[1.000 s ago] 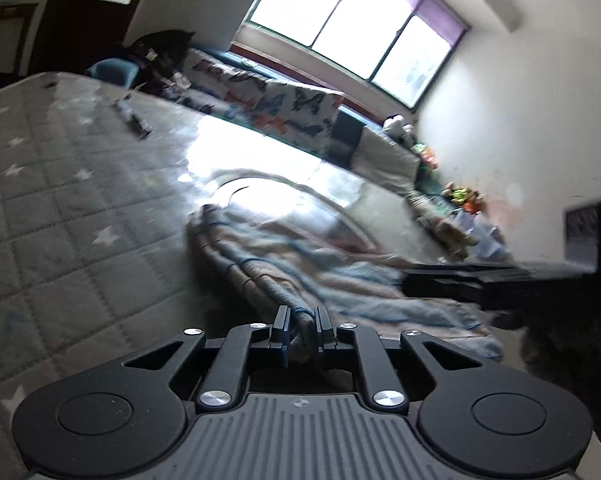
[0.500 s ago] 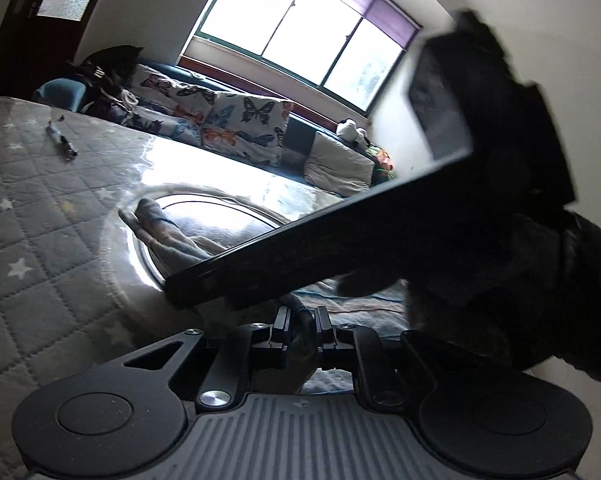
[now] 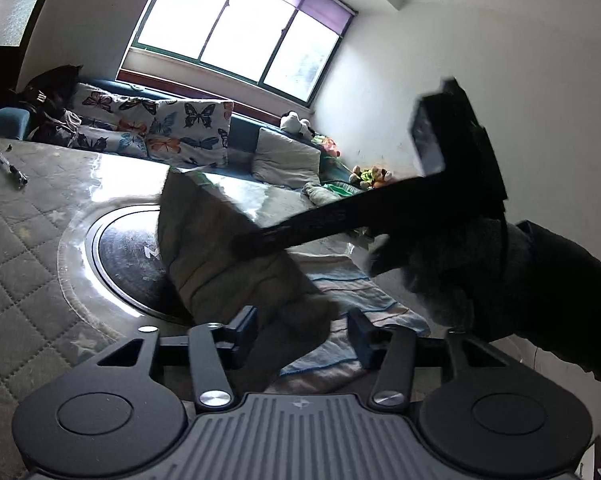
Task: Fold clothes
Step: 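Grasp the garment edge with the right gripper and lift it over the garment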
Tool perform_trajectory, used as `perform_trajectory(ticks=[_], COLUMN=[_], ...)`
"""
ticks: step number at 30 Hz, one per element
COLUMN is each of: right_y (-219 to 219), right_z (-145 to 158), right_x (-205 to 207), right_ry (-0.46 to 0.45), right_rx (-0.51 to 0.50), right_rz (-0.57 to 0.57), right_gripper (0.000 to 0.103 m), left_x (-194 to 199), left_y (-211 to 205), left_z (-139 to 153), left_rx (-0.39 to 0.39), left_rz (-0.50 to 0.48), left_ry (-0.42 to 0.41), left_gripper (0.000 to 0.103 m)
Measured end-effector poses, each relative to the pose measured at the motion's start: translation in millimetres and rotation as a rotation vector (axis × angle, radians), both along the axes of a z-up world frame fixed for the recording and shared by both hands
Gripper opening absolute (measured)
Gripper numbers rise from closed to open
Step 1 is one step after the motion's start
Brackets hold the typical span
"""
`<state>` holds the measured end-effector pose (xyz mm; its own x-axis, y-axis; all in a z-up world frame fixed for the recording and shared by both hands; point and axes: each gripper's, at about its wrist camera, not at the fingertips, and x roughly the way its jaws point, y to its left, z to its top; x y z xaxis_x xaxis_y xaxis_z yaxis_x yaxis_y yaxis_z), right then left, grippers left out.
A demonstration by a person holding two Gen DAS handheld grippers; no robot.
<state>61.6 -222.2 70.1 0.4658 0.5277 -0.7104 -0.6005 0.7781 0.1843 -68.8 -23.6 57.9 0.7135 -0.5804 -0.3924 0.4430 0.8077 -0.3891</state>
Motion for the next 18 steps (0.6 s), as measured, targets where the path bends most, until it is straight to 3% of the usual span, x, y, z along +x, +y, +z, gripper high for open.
perform_trajectory(ticks=[5, 13, 18], right_y=[-54.3, -129.4, -156.6], right_z=[-7.4, -24.9, -14.8], right_x=[-3.0, -8.2, -6.7], right_ry=[-0.001, 0.012, -0.023], right_rx=[0.025, 0.074, 0.077], right_rz=[-0.107, -0.259, -0.293], right_gripper=[0.009, 0.008, 0.007], left_x=[7.1, 23.2, 32.9], left_y=[-8.0, -22.0, -35.0], left_z=[-4.2, -10.0, -12.8], left_rx=[0.027, 0.077, 0.112], left_rz=[0.033, 0.024, 0.020], left_ry=[0.035, 0.075, 0.091], left_gripper=[0.069, 0.072, 0.072])
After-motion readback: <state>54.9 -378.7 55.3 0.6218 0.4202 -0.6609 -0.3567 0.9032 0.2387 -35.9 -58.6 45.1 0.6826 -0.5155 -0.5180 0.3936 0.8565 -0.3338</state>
